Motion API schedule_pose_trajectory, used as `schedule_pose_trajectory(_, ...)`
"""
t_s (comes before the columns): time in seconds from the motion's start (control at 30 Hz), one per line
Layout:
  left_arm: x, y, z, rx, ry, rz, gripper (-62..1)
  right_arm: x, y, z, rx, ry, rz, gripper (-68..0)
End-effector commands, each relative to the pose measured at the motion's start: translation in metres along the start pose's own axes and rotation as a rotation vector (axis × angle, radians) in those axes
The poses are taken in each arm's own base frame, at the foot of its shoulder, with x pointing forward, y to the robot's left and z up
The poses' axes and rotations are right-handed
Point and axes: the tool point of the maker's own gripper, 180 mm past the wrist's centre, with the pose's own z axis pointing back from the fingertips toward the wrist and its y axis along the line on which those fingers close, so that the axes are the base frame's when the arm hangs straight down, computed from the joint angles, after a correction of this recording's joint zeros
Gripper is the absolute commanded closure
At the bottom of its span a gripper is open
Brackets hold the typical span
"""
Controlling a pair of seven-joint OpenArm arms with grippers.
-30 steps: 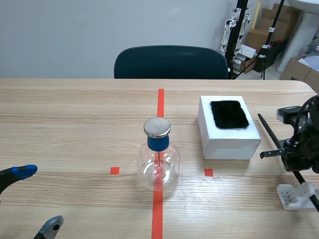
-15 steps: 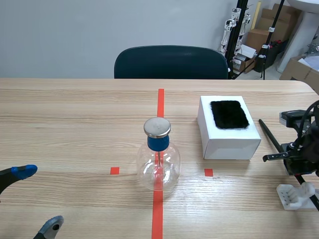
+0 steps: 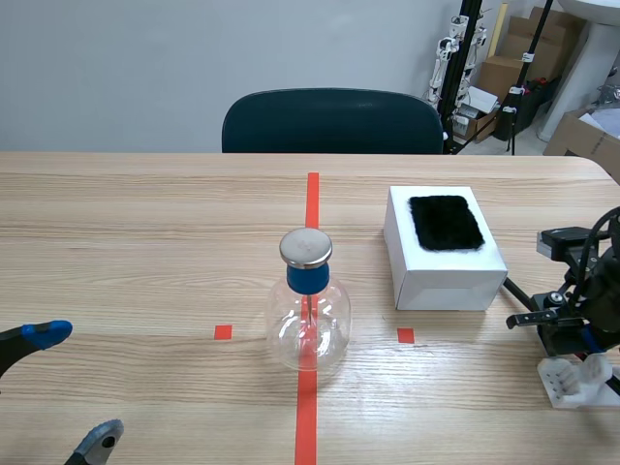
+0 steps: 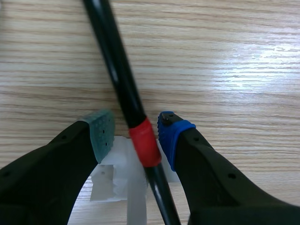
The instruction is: Do the electroscope experiment. put the rod down on the box
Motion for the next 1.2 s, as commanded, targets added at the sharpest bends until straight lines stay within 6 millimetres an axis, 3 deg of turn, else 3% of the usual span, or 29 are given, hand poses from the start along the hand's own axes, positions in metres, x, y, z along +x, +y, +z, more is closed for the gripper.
schedule_pose_trajectory(0.0,0.008,0.004,-0.001,0.001,-0.031,-0.017,-62.3,0.010,-0.006,0.008,-0.011,-0.026,-0.006,-22.1)
schedule_pose_trajectory(0.43,0.008,0.004,-0.001,0.001,-0.031,-0.017,-62.3,0.019,-0.012,0.015,-0.027,-0.061,0.002,-50.3)
schedule_pose_trajectory(0.8,0.008,0.004,-0.001,0.001,-0.031,-0.017,-62.3,0.024,-0.008,0.020,-0.022,-0.078,0.014,-65.7)
schedule_pose_trajectory(1.17,0.008,0.004,-0.001,0.001,-0.031,-0.017,-62.3,0.024,-0.007,0.020,-0.017,-0.077,0.011,-66.9)
